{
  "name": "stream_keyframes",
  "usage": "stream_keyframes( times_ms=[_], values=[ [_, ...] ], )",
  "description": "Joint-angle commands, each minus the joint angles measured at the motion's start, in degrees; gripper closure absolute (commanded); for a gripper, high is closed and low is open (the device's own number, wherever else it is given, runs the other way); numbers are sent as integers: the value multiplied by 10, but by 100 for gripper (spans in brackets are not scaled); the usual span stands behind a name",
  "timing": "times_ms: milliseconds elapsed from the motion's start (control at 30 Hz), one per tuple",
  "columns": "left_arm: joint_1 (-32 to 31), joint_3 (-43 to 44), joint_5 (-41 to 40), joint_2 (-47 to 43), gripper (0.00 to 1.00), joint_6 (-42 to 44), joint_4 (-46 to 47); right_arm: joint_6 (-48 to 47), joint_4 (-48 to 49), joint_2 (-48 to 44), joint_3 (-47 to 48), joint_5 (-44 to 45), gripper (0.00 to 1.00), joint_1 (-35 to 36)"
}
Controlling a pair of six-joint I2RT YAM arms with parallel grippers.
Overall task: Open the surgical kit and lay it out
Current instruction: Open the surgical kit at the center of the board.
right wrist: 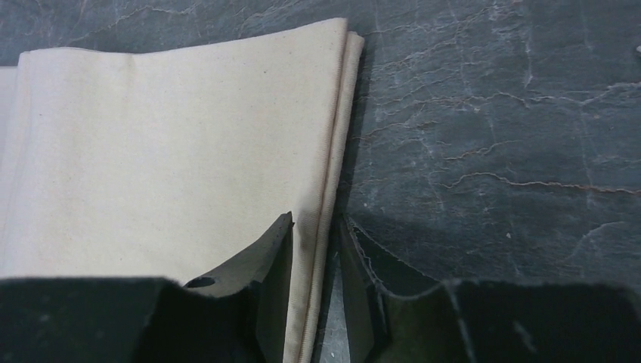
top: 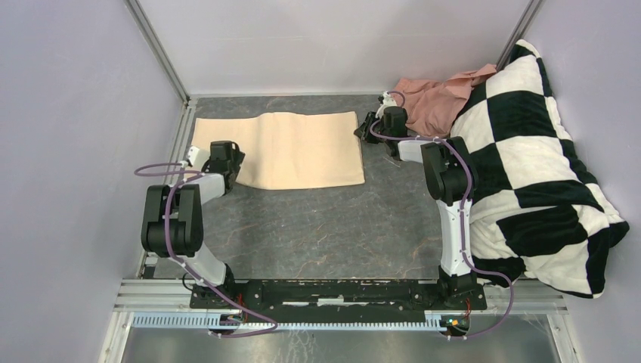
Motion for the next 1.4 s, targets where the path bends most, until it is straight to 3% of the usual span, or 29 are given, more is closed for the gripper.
stream_keyframes(
  times_ms=[0,133,300,433,567,667,800,867,1133,1367],
  values=[
    [16,40,9,36,5,66,-29,-14,-14,-21,1,-13,64,-4],
    [15,77,-3,38,6,98,-55,-21,-15,-31,-11,-10,63,-7],
    [10,37,-27,-16,4,92,-92,-7,3,-31,-11,-28,61,-12],
    [9,7,-17,-69,2,84,-133,-8,13,-24,-1,-51,52,-12],
    [-5,7,33,-127,1,80,-162,18,27,-2,33,-84,49,-12],
    [-16,28,131,-161,0,107,-151,72,78,18,50,-109,49,-15],
    [-18,124,288,-160,0,180,-189,77,42,55,129,-102,49,-22],
    [-20,165,325,-163,0,214,-206,76,35,70,163,-94,48,-24],
    [-37,175,323,-211,3,290,-127,120,67,130,225,-113,45,-24],
    [-38,163,329,-218,3,347,-128,102,51,134,231,-99,45,-24]
  ],
)
